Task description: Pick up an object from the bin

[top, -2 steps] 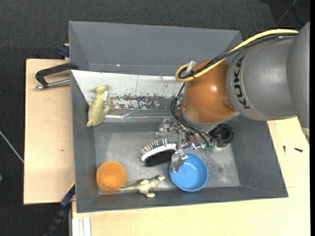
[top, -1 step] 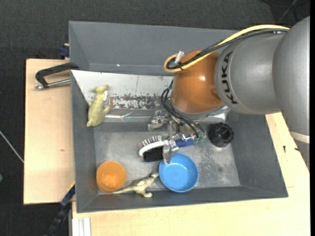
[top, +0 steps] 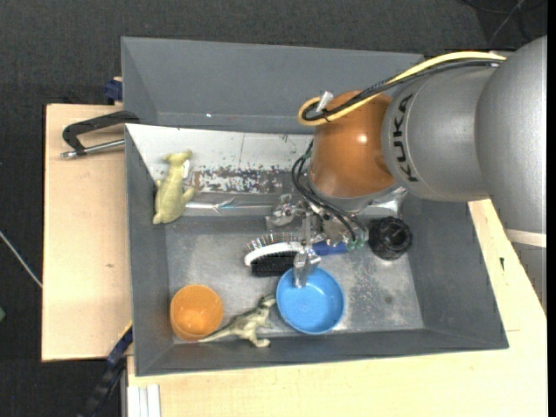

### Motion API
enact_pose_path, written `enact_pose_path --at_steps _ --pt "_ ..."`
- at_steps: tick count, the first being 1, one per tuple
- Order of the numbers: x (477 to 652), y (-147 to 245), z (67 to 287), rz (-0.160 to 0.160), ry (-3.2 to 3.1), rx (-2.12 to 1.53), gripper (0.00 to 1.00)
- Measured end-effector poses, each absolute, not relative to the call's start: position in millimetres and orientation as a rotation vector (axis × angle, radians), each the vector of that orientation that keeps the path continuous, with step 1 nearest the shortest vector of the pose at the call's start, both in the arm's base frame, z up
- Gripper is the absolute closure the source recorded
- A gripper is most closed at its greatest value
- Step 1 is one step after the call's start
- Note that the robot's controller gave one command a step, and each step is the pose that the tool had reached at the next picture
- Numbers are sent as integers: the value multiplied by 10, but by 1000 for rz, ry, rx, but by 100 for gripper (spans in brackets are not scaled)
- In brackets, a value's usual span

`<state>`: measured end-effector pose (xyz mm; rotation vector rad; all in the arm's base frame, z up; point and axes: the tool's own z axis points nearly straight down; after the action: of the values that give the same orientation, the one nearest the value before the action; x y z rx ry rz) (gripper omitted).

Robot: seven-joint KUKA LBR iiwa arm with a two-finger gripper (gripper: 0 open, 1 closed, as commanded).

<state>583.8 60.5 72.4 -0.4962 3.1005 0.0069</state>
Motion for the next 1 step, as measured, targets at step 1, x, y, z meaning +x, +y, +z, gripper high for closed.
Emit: enact_pose_path --at_steps 1 --pt "5844 623 744 4 3101 -499 0"
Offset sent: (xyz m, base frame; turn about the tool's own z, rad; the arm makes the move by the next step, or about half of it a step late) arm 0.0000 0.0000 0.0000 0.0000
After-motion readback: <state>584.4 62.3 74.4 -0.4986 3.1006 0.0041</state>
